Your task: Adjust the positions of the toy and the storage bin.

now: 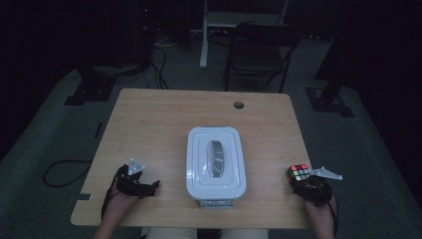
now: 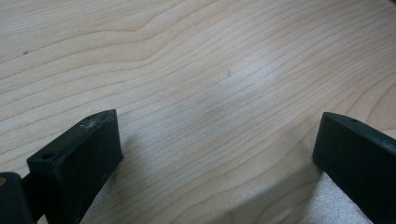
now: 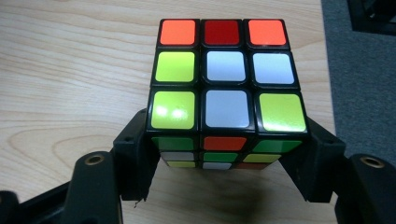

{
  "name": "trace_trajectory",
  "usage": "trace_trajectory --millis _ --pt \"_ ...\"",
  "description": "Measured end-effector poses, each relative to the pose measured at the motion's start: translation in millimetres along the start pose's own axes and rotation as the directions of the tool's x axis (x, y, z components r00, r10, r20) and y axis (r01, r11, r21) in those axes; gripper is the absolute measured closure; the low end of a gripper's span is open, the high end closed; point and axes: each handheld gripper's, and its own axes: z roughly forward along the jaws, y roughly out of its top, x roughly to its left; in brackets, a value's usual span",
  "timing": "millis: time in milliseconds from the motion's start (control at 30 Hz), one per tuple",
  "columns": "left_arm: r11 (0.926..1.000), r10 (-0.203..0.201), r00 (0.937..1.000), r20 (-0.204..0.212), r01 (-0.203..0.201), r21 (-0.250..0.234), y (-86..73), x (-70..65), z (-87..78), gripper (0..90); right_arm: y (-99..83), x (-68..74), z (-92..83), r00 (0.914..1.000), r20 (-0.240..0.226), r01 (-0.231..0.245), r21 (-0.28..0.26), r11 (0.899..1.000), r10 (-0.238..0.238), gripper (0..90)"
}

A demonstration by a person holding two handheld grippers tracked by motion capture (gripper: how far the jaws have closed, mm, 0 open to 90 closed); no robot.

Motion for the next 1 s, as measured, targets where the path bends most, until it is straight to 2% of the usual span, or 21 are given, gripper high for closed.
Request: trace_trajectory --millis 100,167,267,433,500,567,600,733,833,900,967,1000 --pt "1.0000 0.000 1.0000 0.000 0.000 0.000 0.0 0.0 0.0 1.9 -0.5 -0.3 0.0 1.0000 -0.002 0.002 -0.004 1.000 -0.002 33.6" --pt "1.0000 -0.001 1.0000 0.000 0.001 0.000 -0.1 0.0 -0.1 1.8 -0.4 -1.0 -0.9 0.9999 -0.014 -0.005 -0.008 1.000 0.005 28.1" --pt "1.0000 -0.002 1.0000 0.000 0.002 0.000 -0.1 0.0 -0.1 1.8 3.1 -0.3 -6.9 0.9999 -0.014 -0.008 -0.035 0.999 0.008 19.9" --pt "1.0000 -0.009 0.9999 -0.008 0.009 0.002 -0.5 -0.3 -0.6 1.8 13.6 4.0 -21.1 0.9999 -0.017 -0.002 -0.107 0.994 0.001 17.1" --pt "0.9999 -0.014 0.9998 -0.012 0.014 0.003 -1.1 -0.3 -1.3 1.8 15.6 6.1 -23.6 0.9999 -0.014 0.003 -0.117 0.993 -0.004 16.8" --pt "0.9993 -0.038 0.9986 -0.036 0.038 0.003 -2.4 -0.2 -2.6 1.8 22.6 10.8 -28.9 0.9993 -0.036 0.007 -0.143 0.990 -0.013 12.0" --pt "0.9991 -0.042 0.9983 -0.041 0.042 0.003 -2.5 -0.2 -2.8 1.8 24.5 11.9 -30.0 0.9985 -0.050 0.015 -0.151 0.988 -0.022 11.6" --pt "0.9986 -0.052 0.9973 -0.050 0.053 0.004 -2.8 -0.1 -3.0 1.8 33.0 19.1 -32.5 0.9975 -0.059 0.028 -0.175 0.984 -0.039 14.4" --pt "0.9955 -0.094 0.9917 -0.088 0.094 0.000 -3.3 1.8 -3.4 1.8 39.2 27.2 -33.6 0.9967 -0.056 0.048 -0.194 0.980 -0.060 14.5" --pt "0.9946 -0.103 0.9900 -0.096 0.103 -0.001 -3.4 2.1 -3.4 1.8 41.3 29.4 -33.7 0.9958 -0.064 0.052 -0.198 0.979 -0.065 14.5" --pt "0.9948 -0.101 0.9903 -0.095 0.102 -0.001 -3.5 2.2 -3.5 1.8 46.2 39.3 -32.2 0.9930 -0.069 0.079 -0.213 0.974 -0.096 14.6" --pt "0.9952 -0.097 0.9910 -0.092 0.098 0.000 -3.7 2.6 -3.8 1.8 47.5 42.3 -30.8 0.9907 -0.085 0.085 -0.218 0.972 -0.106 14.6"
